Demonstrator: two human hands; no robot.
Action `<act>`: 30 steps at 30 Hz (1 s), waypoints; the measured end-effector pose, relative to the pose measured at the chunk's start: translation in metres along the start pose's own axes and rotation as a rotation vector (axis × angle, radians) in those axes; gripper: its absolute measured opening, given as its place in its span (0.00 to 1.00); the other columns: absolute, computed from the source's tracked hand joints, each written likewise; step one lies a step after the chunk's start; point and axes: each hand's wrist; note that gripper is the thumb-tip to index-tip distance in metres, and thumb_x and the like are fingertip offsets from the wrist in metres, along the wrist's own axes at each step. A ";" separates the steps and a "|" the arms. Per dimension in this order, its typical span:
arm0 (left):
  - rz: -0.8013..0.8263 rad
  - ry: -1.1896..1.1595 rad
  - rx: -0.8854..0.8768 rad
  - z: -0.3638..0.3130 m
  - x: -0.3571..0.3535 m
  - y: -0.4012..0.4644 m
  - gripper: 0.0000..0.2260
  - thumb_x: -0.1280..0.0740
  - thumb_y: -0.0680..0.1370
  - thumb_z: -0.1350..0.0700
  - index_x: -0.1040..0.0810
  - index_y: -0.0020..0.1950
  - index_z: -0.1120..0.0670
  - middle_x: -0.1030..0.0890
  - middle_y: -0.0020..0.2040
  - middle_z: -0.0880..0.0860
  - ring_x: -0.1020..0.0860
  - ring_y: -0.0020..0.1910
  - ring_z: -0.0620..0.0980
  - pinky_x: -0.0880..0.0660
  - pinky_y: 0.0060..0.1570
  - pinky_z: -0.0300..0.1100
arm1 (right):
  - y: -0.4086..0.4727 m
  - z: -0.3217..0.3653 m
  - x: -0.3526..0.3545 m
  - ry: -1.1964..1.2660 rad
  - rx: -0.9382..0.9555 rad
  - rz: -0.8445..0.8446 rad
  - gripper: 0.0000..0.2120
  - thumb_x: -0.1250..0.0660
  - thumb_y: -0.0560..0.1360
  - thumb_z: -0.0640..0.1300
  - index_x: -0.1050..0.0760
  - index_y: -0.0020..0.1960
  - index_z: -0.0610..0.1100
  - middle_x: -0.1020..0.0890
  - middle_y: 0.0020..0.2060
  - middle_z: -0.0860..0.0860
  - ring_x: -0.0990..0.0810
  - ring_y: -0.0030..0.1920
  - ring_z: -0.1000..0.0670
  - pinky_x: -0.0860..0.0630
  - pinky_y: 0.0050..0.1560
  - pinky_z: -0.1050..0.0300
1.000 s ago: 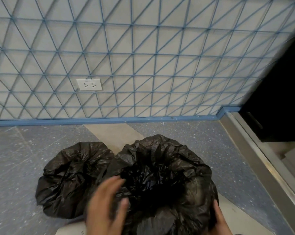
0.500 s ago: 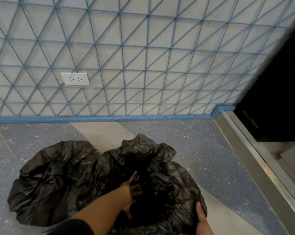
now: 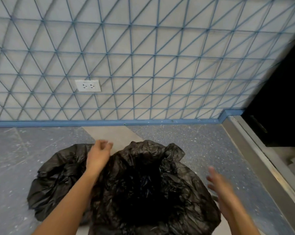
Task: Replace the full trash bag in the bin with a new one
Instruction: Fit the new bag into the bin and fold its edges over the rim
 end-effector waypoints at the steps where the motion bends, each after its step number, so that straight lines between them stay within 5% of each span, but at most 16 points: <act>1: 0.146 -0.056 0.195 0.012 0.002 0.004 0.21 0.42 0.79 0.43 0.24 0.62 0.57 0.23 0.62 0.57 0.25 0.60 0.57 0.31 0.58 0.45 | 0.000 0.010 -0.011 -0.133 0.004 0.162 0.30 0.44 0.75 0.63 0.30 0.67 0.44 0.25 0.65 0.44 0.27 0.66 0.42 0.33 0.66 0.45; 3: 0.412 -0.142 0.471 0.032 0.004 0.002 0.29 0.47 0.77 0.36 0.24 0.62 0.57 0.24 0.63 0.57 0.27 0.64 0.59 0.31 0.61 0.47 | 0.001 0.025 -0.023 -0.252 0.022 0.381 0.27 0.38 0.69 0.62 0.23 0.58 0.44 0.18 0.55 0.43 0.20 0.57 0.43 0.25 0.62 0.47; 6: 0.571 -0.348 0.647 0.050 0.013 -0.008 0.26 0.43 0.76 0.35 0.20 0.53 0.56 0.19 0.54 0.58 0.23 0.58 0.60 0.28 0.59 0.52 | 0.015 0.034 -0.019 -0.159 0.083 0.347 0.11 0.35 0.76 0.44 0.22 0.51 0.36 0.16 0.47 0.37 0.18 0.48 0.40 0.23 0.56 0.43; 9: 0.495 -0.468 0.638 0.064 0.021 -0.002 0.19 0.36 0.77 0.45 0.20 0.59 0.57 0.19 0.58 0.60 0.22 0.57 0.60 0.30 0.65 0.56 | 0.036 0.019 -0.010 -0.080 0.038 0.132 0.08 0.39 0.79 0.41 0.24 0.46 0.39 0.18 0.45 0.38 0.20 0.46 0.41 0.25 0.55 0.43; 13: 0.464 -0.518 0.654 0.069 0.024 -0.006 0.18 0.35 0.77 0.50 0.21 0.59 0.61 0.19 0.56 0.63 0.21 0.56 0.61 0.28 0.62 0.57 | 0.048 -0.019 -0.007 -0.342 -0.061 -0.025 0.15 0.39 0.79 0.40 0.29 0.62 0.34 0.21 0.55 0.37 0.22 0.52 0.40 0.26 0.59 0.44; 16: 0.523 -0.613 0.615 0.065 0.026 -0.016 0.14 0.37 0.78 0.53 0.21 0.56 0.61 0.16 0.49 0.63 0.21 0.53 0.60 0.25 0.52 0.52 | 0.042 -0.009 -0.011 -0.224 0.082 -0.112 0.18 0.40 0.79 0.44 0.32 0.67 0.36 0.24 0.58 0.37 0.25 0.50 0.43 0.27 0.53 0.51; 19: 0.500 -0.654 0.528 0.062 0.026 -0.020 0.11 0.38 0.79 0.58 0.22 0.58 0.60 0.16 0.49 0.61 0.20 0.51 0.59 0.24 0.49 0.51 | 0.041 0.008 -0.023 -0.088 0.164 0.039 0.22 0.40 0.78 0.54 0.34 0.68 0.44 0.25 0.61 0.41 0.24 0.58 0.42 0.26 0.57 0.50; 21: 0.501 -0.672 0.486 0.061 0.024 -0.022 0.12 0.38 0.78 0.61 0.24 0.61 0.60 0.17 0.53 0.63 0.20 0.54 0.61 0.25 0.56 0.55 | 0.037 0.009 -0.035 -0.238 0.178 0.243 0.19 0.38 0.78 0.49 0.32 0.67 0.45 0.24 0.61 0.44 0.23 0.57 0.46 0.25 0.57 0.53; 24: 0.442 -0.657 0.438 0.061 0.020 -0.025 0.16 0.37 0.76 0.66 0.27 0.64 0.62 0.21 0.57 0.66 0.22 0.56 0.63 0.30 0.63 0.58 | 0.041 0.002 -0.041 -0.550 0.241 0.018 0.19 0.39 0.77 0.35 0.32 0.68 0.40 0.24 0.61 0.39 0.23 0.54 0.44 0.28 0.58 0.51; 27: 0.357 -0.684 0.391 0.061 0.023 -0.023 0.20 0.37 0.75 0.70 0.29 0.66 0.60 0.22 0.59 0.65 0.23 0.56 0.62 0.30 0.63 0.57 | 0.030 0.007 -0.052 -0.610 0.535 -0.323 0.22 0.38 0.77 0.36 0.34 0.70 0.43 0.30 0.68 0.41 0.30 0.66 0.40 0.32 0.66 0.46; 30: 0.339 -0.779 0.359 0.059 0.024 -0.022 0.20 0.35 0.76 0.63 0.29 0.68 0.56 0.20 0.57 0.59 0.22 0.56 0.58 0.27 0.59 0.51 | -0.009 0.020 -0.095 -0.750 1.083 -0.297 0.24 0.36 0.76 0.46 0.35 0.71 0.50 0.35 0.73 0.49 0.40 0.73 0.45 0.42 0.73 0.46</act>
Point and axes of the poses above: each hand's wrist, its own y-axis towards the middle knuckle, its own x-axis out of the back of the hand, z = x × y
